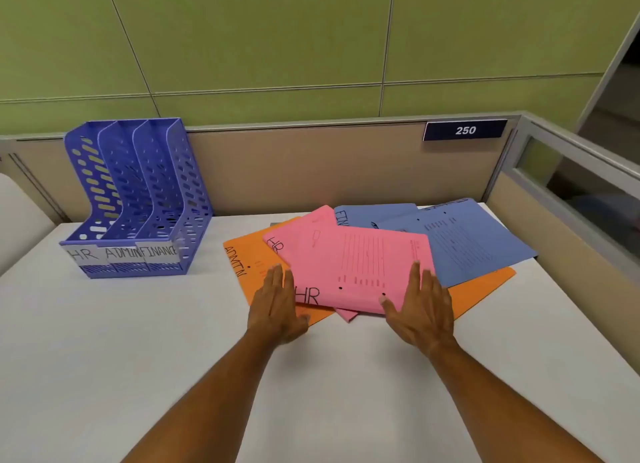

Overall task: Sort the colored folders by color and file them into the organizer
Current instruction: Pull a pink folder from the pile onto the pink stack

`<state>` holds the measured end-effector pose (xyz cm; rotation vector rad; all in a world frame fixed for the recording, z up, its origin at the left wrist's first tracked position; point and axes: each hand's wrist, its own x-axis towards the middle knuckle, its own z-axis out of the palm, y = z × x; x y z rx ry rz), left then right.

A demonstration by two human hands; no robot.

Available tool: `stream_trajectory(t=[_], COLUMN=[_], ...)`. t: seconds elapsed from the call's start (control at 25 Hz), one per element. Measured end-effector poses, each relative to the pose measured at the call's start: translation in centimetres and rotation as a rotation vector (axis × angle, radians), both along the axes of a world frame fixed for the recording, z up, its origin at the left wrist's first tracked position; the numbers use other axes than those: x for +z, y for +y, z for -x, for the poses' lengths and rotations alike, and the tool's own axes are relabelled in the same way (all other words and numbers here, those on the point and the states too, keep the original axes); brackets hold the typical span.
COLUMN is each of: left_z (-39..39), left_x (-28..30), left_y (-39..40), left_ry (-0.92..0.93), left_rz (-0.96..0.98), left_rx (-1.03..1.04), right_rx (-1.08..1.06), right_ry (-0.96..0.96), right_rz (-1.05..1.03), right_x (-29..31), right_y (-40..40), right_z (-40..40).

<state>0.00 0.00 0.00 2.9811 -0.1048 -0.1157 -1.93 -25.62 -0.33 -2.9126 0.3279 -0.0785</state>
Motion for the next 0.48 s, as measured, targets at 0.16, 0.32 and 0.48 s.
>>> stream_trajectory(t=[0.16, 0.32, 0.48], left_z=[-1.5, -4.1, -5.5], left_x=[-1.3, -2.5, -3.4], left_y=[-0.1, 0.0, 0.0], left_ry=[0.127, 0.193, 0.186], left_rz=[0.103, 0.262, 0.379], left_rx=[0.058, 0.146, 0.208], right_rx=[-0.077, -0.157, -0.255], right_ry=[0.117, 0.149, 0.189], right_rz=[-0.1, -0.117, -0.142], right_x=[-1.5, -2.1, -3.1], right_y=[-1.0, -1.3, -1.8], right_z=[-1.2, -2.6, -3.7])
